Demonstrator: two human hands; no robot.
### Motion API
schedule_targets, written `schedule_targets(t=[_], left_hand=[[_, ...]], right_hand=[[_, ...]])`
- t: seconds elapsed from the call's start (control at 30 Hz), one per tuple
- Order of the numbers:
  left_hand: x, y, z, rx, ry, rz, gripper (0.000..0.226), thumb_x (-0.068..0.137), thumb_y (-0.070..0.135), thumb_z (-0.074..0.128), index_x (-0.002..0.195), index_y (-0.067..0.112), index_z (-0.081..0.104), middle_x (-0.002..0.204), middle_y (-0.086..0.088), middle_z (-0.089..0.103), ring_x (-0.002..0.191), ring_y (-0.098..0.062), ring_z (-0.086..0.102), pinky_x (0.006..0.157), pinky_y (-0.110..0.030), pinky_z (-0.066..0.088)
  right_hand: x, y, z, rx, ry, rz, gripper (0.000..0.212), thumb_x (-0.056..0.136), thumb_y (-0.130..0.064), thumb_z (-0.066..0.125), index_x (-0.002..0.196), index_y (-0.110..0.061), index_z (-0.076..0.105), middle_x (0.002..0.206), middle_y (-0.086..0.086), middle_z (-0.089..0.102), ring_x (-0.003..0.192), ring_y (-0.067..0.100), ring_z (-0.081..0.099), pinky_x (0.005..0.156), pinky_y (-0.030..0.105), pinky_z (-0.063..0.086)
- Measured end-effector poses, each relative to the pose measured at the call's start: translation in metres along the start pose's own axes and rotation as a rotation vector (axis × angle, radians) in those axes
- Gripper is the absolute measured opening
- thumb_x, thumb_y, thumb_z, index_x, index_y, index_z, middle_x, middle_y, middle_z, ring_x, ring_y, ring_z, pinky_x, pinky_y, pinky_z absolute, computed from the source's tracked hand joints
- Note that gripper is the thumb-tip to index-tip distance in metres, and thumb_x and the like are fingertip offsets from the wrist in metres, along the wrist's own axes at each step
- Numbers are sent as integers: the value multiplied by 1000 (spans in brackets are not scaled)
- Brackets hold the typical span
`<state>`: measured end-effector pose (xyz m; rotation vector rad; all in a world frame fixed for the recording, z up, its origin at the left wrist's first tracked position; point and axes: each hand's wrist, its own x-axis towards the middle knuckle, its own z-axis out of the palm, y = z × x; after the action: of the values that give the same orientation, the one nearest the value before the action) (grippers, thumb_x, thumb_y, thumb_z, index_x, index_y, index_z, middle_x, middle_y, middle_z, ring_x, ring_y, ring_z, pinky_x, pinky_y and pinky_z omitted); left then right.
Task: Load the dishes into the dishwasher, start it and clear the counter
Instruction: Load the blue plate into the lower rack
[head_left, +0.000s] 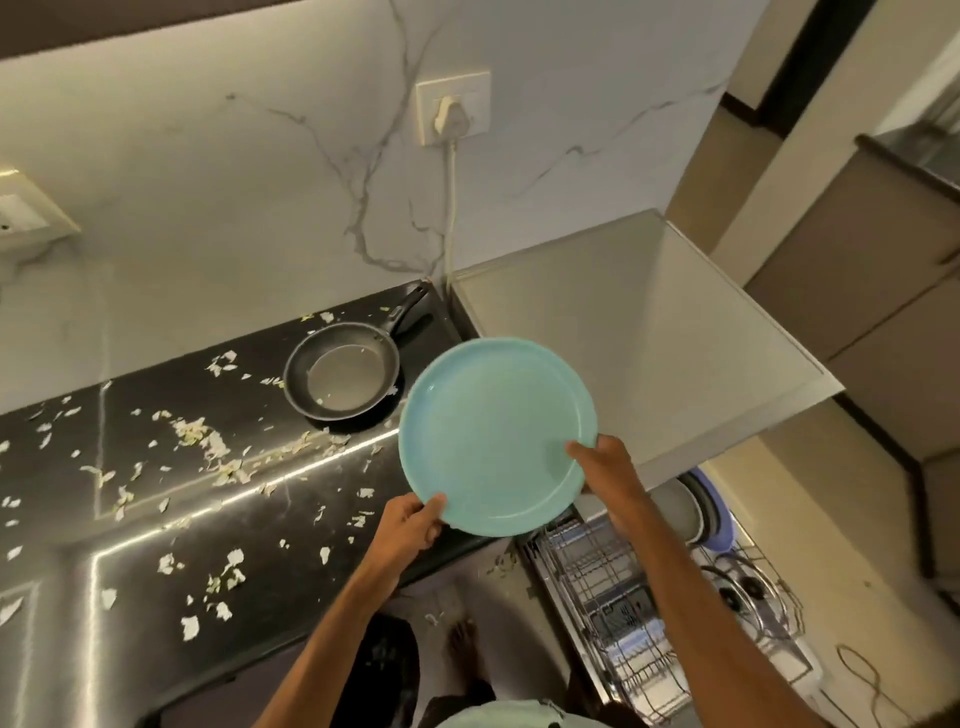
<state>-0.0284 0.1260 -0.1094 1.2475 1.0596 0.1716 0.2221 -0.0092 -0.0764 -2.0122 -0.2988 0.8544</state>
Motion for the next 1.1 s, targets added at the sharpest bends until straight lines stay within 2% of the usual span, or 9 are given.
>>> schedule_targets(t=[0.1, 0.23, 0.43, 0.57, 0.67, 0.8, 0.9, 1.0, 1.1], left_hand=[[14, 20, 21, 70, -80, 84, 31, 102, 32, 58, 95, 6, 72, 62, -3, 54, 56, -12, 46, 53, -22, 40], [37, 38, 82, 249, -202, 107, 40, 104, 44, 47, 101, 13, 73, 86, 0, 77, 60, -11, 59, 53, -21, 46], [52, 52, 194, 535, -372, 154, 11, 97, 17, 60, 97, 16, 71, 92, 0, 77, 59, -13, 67, 51, -21, 50], [51, 65, 269, 652, -475, 179, 14, 96, 18, 60, 101, 20, 73, 91, 7, 77, 65, -6, 70, 56, -18, 50], [52, 68, 326, 748, -550, 202, 18, 95, 18, 56, 102, 19, 73, 92, 5, 78, 68, -7, 69, 62, -20, 54], [72, 51, 393, 949, -637, 252, 15, 88, 22, 60, 93, 20, 74, 94, 9, 74, 80, 0, 65, 78, -16, 53], [78, 39, 439, 1120, -703, 286, 12, 83, 21, 53, 75, 26, 60, 77, 0, 59, 70, -17, 54, 76, -29, 50], [93, 16, 473, 1246, -673, 324, 19, 91, 17, 47, 94, 18, 66, 90, -5, 65, 87, -25, 64, 79, -33, 53], [119, -18, 497, 1336, -572, 380, 24, 94, 14, 44, 111, 14, 61, 107, -4, 66, 101, -23, 64, 86, -39, 54]], right_hand=[[-11, -13, -45, 141, -73, 18, 21, 98, -8, 61, 118, -4, 67, 105, 15, 75, 96, 32, 73, 77, 47, 63], [-15, -7, -112, 56, 143, -17, 11, 96, -5, 61, 103, -4, 69, 91, 12, 75, 80, 26, 73, 67, 43, 64], [-12, 52, -234, -85, 469, 79, 27, 80, -30, 59, 87, -8, 71, 84, 14, 75, 74, 33, 73, 67, 56, 62], [-34, 87, -302, 124, 666, 180, 22, 90, -7, 57, 107, -3, 70, 95, 15, 71, 81, 36, 71, 73, 58, 61], [-41, 119, -337, 348, 795, 214, 23, 88, 3, 55, 104, -7, 66, 98, 14, 67, 82, 35, 68, 75, 59, 61], [-33, 176, -350, 625, 823, 330, 24, 88, 12, 54, 109, 5, 63, 104, 20, 67, 82, 40, 68, 75, 54, 59], [-16, 221, -343, 750, 847, 413, 32, 85, 15, 51, 115, 10, 62, 106, 22, 67, 83, 43, 68, 54, 43, 62], [5, 263, -332, 780, 862, 514, 38, 83, 14, 52, 120, 8, 62, 109, 21, 68, 86, 43, 69, 49, 43, 61], [29, 302, -319, 783, 889, 600, 37, 80, 13, 55, 114, 2, 66, 108, 20, 70, 92, 44, 70, 63, 56, 61]])
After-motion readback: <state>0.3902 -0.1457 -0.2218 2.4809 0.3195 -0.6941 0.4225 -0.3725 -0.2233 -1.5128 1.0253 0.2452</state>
